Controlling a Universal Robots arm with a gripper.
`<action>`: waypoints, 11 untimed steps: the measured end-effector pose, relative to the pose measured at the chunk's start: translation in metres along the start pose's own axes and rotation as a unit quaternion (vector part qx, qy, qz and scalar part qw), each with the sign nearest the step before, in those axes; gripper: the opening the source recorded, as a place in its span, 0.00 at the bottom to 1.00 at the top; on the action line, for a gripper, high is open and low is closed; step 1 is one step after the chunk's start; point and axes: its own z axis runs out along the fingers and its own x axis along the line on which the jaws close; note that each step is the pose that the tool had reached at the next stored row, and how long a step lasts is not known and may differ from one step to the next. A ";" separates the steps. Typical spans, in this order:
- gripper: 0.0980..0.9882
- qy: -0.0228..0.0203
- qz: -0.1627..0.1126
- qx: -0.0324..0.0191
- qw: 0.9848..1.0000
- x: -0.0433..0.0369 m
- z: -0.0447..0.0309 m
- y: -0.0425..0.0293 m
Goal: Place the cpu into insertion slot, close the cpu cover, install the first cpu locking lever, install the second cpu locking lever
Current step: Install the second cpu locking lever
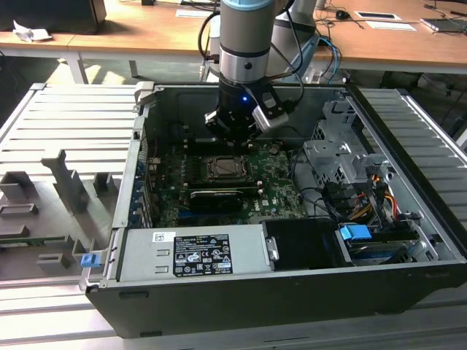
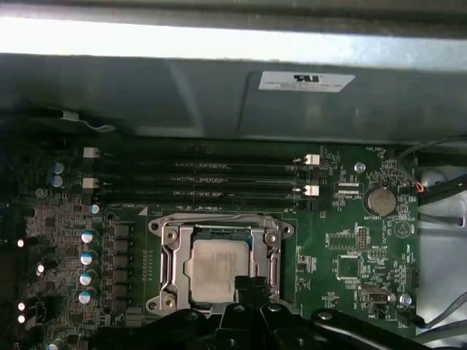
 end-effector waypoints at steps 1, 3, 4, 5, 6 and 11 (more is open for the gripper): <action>0.01 0.000 0.000 0.000 1.000 0.0001 -0.0001 -0.0019; 0.01 0.000 0.000 0.000 1.000 0.0002 -0.0002 -0.0052; 0.01 0.000 0.000 0.000 1.000 0.0002 -0.0002 -0.0069; 0.01 0.000 0.000 0.000 1.000 0.0003 -0.0004 -0.0110; 0.01 0.001 0.000 -0.001 1.000 0.0003 -0.0005 -0.0129; 0.01 0.002 0.000 -0.007 1.000 0.0016 0.0001 -0.0305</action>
